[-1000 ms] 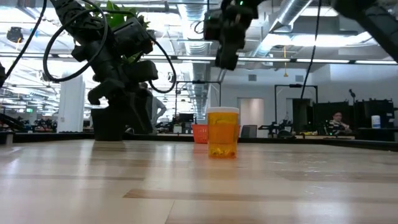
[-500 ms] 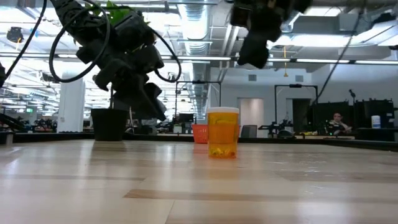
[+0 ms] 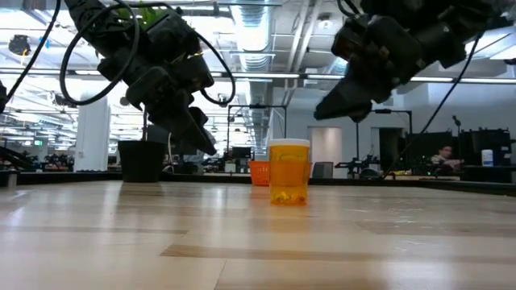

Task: Pick and place pill bottles into a basket
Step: Put the orange medicine bottle into the orange bin

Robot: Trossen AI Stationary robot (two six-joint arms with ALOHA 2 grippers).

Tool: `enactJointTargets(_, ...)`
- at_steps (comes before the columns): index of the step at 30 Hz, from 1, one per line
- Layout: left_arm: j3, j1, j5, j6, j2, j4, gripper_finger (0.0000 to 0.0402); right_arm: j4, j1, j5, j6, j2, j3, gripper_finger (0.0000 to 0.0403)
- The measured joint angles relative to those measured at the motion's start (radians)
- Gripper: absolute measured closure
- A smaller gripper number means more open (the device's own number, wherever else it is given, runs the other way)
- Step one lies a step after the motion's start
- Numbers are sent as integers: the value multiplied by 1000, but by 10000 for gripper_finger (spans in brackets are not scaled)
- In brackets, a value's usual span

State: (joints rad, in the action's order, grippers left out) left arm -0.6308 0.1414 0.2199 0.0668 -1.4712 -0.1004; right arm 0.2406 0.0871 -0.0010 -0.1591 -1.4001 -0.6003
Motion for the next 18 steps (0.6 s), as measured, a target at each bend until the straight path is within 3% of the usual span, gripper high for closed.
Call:
enactJointTargets(7, 0, -26, -12, -82, -1, 0, 168, 119, 44, 0, -7, -120, 29, 282)
enactJointTargets(18, 0, -89, -122, -164, -1, 23, 168, 306, 97, -1, -44, -281, 53, 180)
